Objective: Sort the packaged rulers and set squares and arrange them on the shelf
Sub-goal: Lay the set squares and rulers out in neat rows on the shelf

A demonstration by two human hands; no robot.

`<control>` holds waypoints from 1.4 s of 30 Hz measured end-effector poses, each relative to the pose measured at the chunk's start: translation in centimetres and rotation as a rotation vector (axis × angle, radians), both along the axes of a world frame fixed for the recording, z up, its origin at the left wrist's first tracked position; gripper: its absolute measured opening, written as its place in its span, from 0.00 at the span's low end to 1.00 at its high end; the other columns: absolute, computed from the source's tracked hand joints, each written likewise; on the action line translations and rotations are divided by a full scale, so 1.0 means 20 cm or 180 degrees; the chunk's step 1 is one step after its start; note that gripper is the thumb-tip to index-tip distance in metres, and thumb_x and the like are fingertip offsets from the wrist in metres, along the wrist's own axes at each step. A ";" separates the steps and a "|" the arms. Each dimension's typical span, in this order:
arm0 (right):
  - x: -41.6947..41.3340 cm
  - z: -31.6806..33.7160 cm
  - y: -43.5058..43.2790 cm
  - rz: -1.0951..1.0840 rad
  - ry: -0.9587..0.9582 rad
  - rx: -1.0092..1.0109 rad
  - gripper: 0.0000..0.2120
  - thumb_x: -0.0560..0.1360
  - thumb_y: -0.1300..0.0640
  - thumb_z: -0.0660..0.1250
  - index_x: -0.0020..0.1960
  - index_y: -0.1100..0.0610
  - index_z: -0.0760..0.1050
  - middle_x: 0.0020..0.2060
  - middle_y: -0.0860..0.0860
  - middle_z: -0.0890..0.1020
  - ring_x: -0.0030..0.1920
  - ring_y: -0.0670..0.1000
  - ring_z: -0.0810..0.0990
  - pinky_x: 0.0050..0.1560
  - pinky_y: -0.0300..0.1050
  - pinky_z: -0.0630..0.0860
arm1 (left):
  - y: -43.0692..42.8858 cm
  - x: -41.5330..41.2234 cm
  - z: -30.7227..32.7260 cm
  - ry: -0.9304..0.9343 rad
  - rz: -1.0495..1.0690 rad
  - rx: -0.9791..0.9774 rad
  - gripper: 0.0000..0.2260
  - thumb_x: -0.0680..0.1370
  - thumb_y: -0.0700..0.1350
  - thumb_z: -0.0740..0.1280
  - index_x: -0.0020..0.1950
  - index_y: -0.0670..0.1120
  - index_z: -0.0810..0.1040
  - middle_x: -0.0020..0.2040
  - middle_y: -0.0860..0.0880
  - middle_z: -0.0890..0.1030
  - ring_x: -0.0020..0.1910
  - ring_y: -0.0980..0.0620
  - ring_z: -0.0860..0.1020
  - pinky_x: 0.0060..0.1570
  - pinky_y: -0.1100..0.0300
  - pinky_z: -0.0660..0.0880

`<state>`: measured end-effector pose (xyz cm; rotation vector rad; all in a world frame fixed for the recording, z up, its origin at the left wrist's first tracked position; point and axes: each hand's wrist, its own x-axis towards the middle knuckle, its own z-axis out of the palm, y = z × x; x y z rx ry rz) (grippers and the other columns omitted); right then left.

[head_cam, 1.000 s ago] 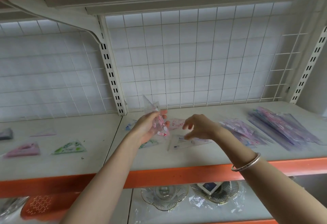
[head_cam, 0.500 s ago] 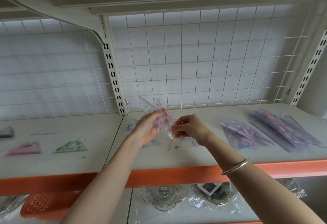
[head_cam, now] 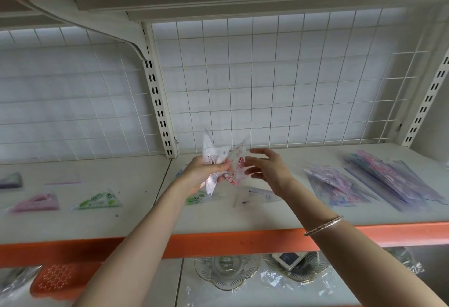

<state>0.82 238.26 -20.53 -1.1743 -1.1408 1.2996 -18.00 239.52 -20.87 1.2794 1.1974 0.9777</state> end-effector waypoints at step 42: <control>-0.02 -0.07 0.42 0.0747 -0.4080 0.0382 0.18 0.66 0.61 0.77 0.55 0.58 0.81 0.54 0.54 0.82 0.56 0.54 0.79 0.58 0.46 0.75 | 0.14 0.05 0.09 -0.0081 0.0502 -0.0455 0.11 0.78 0.43 0.54 0.53 0.39 0.73 0.42 0.41 0.83 0.34 0.46 0.80 0.28 0.61 0.67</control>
